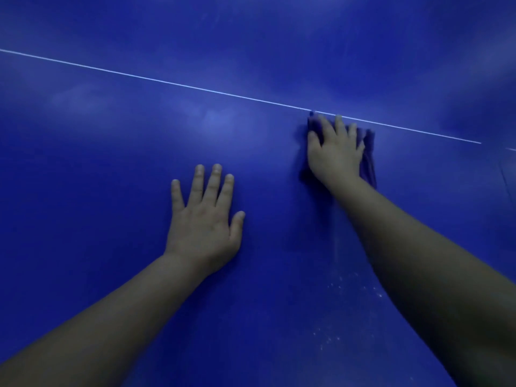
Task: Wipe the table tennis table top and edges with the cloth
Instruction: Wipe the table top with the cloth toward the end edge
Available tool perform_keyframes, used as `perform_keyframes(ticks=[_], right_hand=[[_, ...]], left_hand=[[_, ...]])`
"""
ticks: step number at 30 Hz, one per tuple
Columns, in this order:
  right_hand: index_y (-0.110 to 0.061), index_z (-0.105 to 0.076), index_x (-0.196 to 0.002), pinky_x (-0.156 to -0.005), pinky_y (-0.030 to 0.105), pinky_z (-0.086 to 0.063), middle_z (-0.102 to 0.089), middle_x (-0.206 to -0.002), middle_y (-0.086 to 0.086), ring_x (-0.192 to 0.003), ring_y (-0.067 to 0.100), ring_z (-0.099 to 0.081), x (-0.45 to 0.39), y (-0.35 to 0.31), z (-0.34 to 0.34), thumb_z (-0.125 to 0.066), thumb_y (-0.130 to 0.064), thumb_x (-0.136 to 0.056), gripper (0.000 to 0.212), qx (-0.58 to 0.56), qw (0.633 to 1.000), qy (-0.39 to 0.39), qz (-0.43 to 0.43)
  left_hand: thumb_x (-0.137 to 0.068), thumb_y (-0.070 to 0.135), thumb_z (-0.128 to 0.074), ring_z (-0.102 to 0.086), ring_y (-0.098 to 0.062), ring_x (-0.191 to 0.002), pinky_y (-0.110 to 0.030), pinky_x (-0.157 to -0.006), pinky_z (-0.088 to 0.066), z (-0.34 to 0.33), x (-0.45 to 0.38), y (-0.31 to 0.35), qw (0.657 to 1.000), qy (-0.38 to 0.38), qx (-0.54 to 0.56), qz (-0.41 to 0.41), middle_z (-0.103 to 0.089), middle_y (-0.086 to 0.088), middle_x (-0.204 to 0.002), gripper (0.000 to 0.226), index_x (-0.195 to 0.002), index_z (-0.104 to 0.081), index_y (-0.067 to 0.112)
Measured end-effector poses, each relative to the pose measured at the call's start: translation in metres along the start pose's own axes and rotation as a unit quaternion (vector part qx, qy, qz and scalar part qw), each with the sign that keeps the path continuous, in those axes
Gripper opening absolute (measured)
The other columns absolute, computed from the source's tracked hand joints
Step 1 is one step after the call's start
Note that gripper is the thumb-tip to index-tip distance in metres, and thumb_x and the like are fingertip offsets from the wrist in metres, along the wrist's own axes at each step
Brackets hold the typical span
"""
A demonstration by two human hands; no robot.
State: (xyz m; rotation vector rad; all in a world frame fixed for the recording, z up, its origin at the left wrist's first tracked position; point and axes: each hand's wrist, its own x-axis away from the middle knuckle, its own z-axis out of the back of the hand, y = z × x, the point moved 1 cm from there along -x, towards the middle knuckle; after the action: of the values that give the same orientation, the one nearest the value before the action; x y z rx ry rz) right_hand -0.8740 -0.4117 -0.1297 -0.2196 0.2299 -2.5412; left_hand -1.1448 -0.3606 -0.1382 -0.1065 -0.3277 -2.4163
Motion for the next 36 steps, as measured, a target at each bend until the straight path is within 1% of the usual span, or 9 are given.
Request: perform_keyframes(ticks=[4,8,11,16,18,22,27,31,36], right_hand=[[-0.032,-0.038,-0.151,-0.118,0.054,-0.013,-0.030,-0.162,-0.004,-0.150,0.030,-0.019,0.008,-0.040,-0.008,-0.038,-0.047,-0.098,0.055,0.029,0.986,-0.011,0.166],[-0.034,-0.047,-0.147,-0.119,0.047,-0.015,-0.038,-0.158,-0.005,-0.150,0.025,-0.026,0.093,0.014,-0.004,-0.041,-0.050,-0.094,0.056,0.028,0.940,-0.057,0.336],[-0.030,-0.054,-0.142,-0.119,0.052,-0.019,-0.044,-0.154,0.001,-0.146,0.036,-0.031,0.079,0.067,0.006,-0.041,-0.051,-0.093,0.055,0.028,0.959,-0.015,0.282],[-0.039,-0.030,-0.154,-0.120,0.059,0.003,-0.012,-0.167,0.003,-0.152,0.038,0.002,-0.011,0.045,0.010,-0.032,-0.054,-0.100,0.056,0.001,0.998,0.001,-0.060],[-0.038,-0.026,-0.155,-0.120,0.059,0.002,-0.013,-0.167,0.001,-0.152,0.037,0.000,-0.034,0.010,0.009,-0.030,-0.054,-0.100,0.057,0.006,1.000,-0.010,-0.022],[-0.041,-0.029,-0.154,-0.121,0.056,-0.003,-0.018,-0.166,-0.005,-0.153,0.032,-0.004,0.010,-0.033,-0.008,-0.034,-0.053,-0.100,0.055,0.044,0.973,-0.054,0.219],[-0.041,-0.041,-0.149,-0.121,0.054,-0.011,-0.029,-0.163,-0.006,-0.153,0.031,-0.013,0.120,0.047,-0.001,-0.036,-0.056,-0.094,0.057,0.060,0.920,-0.076,0.381],[-0.038,-0.045,-0.147,-0.118,0.061,-0.016,-0.034,-0.161,-0.002,-0.150,0.035,-0.020,0.093,0.099,0.017,-0.036,-0.059,-0.091,0.061,0.073,0.950,-0.071,0.294],[-0.038,-0.026,-0.155,-0.121,0.056,0.000,-0.015,-0.166,-0.006,-0.154,0.031,0.000,0.058,0.031,0.003,-0.034,-0.059,-0.099,0.060,0.032,0.991,-0.056,0.121]], left_hand=[[-0.093,0.054,-0.015,0.001,-0.029,-0.153,-0.063,-0.118,-0.001,-0.004,-0.002,0.017,1.000,0.002,-0.013,-0.018,-0.008,-0.004,-0.166,0.074,-0.157,-0.018,0.018],[-0.094,0.053,-0.021,-0.008,-0.030,-0.152,-0.064,-0.117,-0.006,-0.008,-0.003,0.015,0.999,0.008,-0.027,-0.026,-0.017,-0.006,-0.164,0.071,-0.155,-0.026,0.017],[-0.095,0.055,-0.018,-0.003,-0.028,-0.152,-0.062,-0.118,-0.002,-0.007,-0.001,0.014,0.999,0.009,-0.024,-0.026,-0.013,-0.004,-0.165,0.071,-0.157,-0.022,0.019],[-0.095,0.055,-0.014,0.003,-0.026,-0.153,-0.060,-0.119,0.001,-0.007,0.000,0.017,1.000,0.010,-0.017,-0.021,-0.007,-0.003,-0.166,0.071,-0.158,-0.015,0.020],[-0.095,0.056,-0.012,0.005,-0.025,-0.153,-0.059,-0.119,0.002,-0.007,0.001,0.016,1.000,0.011,-0.016,-0.020,-0.005,-0.002,-0.166,0.072,-0.158,-0.014,0.021],[-0.094,0.056,-0.014,0.000,-0.027,-0.153,-0.059,-0.119,0.000,-0.006,0.003,0.018,1.000,0.013,-0.014,-0.015,-0.009,-0.004,-0.166,0.073,-0.157,-0.018,0.020],[-0.095,0.055,-0.015,-0.002,-0.028,-0.153,-0.059,-0.119,-0.002,-0.007,0.013,0.021,1.000,0.007,-0.012,-0.013,-0.011,-0.005,-0.165,0.071,-0.157,-0.020,0.021],[-0.096,0.056,-0.012,0.009,-0.024,-0.152,-0.055,-0.120,0.004,-0.010,0.033,0.021,1.000,0.004,0.004,-0.016,-0.002,-0.001,-0.166,0.069,-0.158,-0.011,0.025],[-0.098,0.055,-0.014,0.008,-0.023,-0.152,-0.055,-0.121,0.002,-0.017,0.057,0.023,1.000,0.005,-0.002,-0.012,-0.003,-0.001,-0.166,0.067,-0.158,-0.013,0.025]])
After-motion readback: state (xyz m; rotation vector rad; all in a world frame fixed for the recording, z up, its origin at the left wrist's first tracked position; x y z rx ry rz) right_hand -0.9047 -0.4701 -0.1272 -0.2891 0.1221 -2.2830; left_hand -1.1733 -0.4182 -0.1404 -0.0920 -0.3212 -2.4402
